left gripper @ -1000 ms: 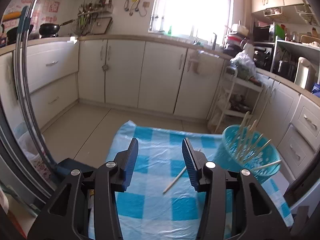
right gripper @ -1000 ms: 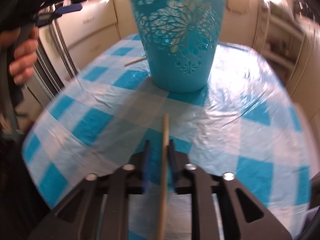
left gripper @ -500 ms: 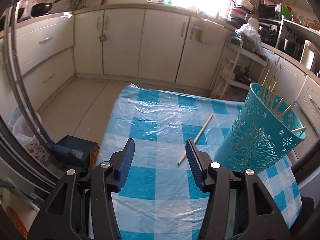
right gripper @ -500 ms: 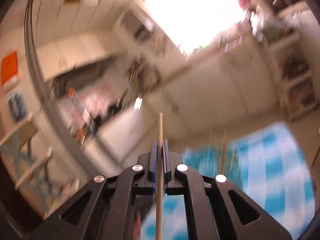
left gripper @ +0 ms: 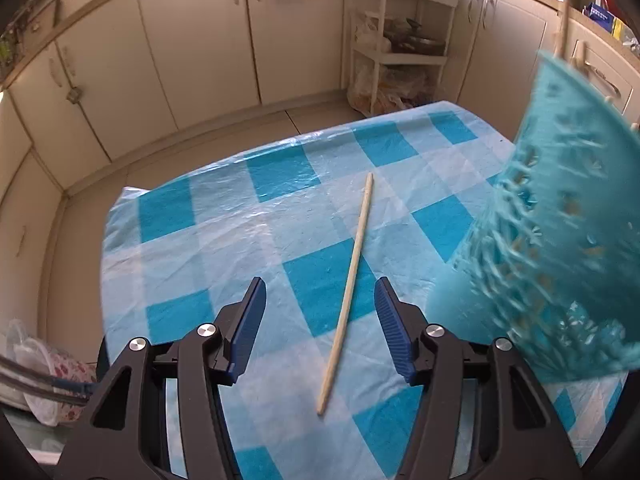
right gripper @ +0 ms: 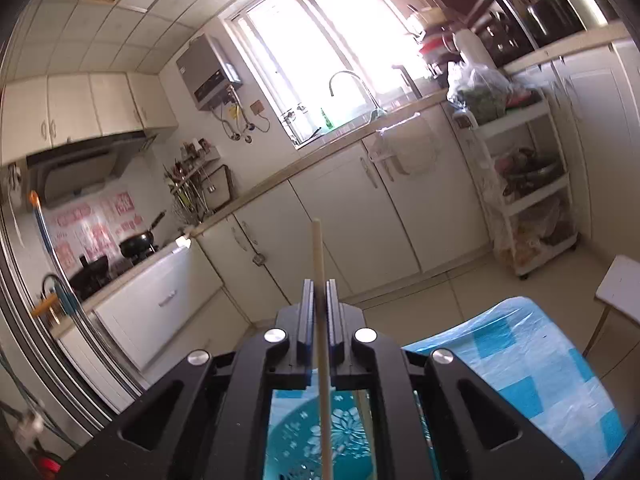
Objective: Organize utensils
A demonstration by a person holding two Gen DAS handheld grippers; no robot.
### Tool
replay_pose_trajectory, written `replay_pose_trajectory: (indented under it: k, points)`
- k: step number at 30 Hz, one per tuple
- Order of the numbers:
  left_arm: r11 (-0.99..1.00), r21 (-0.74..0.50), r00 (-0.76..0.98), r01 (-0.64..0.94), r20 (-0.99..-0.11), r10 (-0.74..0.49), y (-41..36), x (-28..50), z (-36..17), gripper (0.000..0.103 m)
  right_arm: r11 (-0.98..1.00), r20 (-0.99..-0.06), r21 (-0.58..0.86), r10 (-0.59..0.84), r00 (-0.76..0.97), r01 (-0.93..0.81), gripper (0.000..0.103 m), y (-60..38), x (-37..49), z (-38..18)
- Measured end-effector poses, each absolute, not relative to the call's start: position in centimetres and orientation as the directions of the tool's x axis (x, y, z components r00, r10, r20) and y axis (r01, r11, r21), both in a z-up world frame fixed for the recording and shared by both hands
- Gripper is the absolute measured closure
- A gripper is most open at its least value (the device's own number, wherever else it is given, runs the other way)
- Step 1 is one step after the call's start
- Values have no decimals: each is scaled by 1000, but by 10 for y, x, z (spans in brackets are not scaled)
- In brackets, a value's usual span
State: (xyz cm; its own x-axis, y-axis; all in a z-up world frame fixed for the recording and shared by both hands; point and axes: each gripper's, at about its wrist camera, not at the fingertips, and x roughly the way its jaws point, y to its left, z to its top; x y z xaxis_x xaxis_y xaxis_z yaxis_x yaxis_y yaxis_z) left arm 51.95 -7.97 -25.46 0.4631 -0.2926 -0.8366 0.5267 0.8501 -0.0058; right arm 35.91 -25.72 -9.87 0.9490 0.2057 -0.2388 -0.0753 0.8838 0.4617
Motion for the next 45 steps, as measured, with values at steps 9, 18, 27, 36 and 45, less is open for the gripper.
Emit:
replay_pose_trajectory:
  k: [9,18,27,36,45]
  points:
    - [799,6,393,601,-873,-289,-105,547,-278,49,902,-301,422,235,924,-92,83,-266,351,-117]
    - [760,50,397,648,-874,-281,-133,570,-281,49,911,-310,410,188,932,-47,65,-302,275,-125]
    - [751,29,381,660,-874,-302,-151,578,-280,82,869,-468,482,151,870,108,65,-328,251,-181]
    - [866,-69,379,496,-880,-287,-108,566,-278,98,844,-506,521,186,843,127,62,-326,248,-199]
    - [919,-136,351,369,-896,-273,-49,507,-280,97,843,-534,524,214,818,122,61,-317,233,-212]
